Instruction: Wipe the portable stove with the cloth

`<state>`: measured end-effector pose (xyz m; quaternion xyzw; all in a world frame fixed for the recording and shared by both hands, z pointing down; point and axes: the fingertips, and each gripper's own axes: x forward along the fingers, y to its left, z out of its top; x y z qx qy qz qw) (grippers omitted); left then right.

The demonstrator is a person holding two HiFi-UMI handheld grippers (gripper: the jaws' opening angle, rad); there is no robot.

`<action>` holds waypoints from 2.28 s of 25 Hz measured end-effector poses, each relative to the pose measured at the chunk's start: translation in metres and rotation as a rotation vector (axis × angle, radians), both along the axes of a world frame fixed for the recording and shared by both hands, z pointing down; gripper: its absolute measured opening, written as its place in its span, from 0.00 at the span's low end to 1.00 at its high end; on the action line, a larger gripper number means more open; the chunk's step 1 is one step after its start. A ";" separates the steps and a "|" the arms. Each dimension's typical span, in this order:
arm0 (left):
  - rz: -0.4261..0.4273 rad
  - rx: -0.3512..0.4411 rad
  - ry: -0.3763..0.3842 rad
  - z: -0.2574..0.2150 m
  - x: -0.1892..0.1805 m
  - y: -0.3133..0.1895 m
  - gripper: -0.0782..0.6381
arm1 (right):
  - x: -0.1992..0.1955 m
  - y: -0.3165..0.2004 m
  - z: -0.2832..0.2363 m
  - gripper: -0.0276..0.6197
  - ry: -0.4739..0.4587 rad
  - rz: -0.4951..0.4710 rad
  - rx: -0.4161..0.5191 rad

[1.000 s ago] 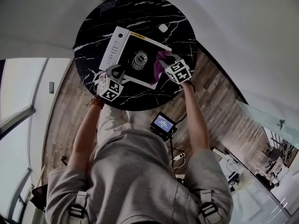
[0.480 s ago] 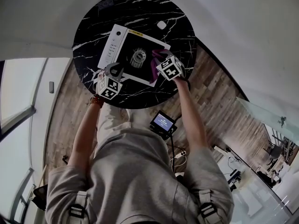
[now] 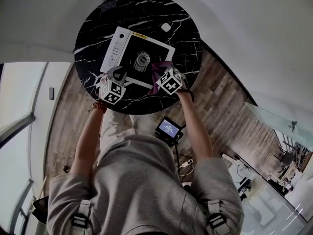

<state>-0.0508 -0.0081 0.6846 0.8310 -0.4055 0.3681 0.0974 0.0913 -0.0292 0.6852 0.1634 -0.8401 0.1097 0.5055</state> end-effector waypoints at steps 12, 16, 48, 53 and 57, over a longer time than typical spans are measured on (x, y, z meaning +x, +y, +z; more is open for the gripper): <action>-0.049 0.104 0.151 -0.045 -0.022 0.001 0.22 | -0.016 0.021 -0.075 0.15 -0.244 0.077 -0.041; -0.061 0.127 0.141 -0.061 -0.042 0.005 0.22 | -0.096 0.043 -0.104 0.16 -0.361 -0.036 0.026; -0.063 -0.031 0.069 0.002 -0.056 0.006 0.21 | -0.081 0.057 0.000 0.18 0.294 -0.190 0.005; -0.079 -0.031 0.070 0.003 -0.056 0.006 0.21 | -0.063 0.064 0.001 0.17 0.353 -0.188 0.011; -0.083 -0.048 0.074 0.003 -0.056 0.007 0.21 | -0.069 0.064 -0.005 0.18 0.315 -0.187 0.040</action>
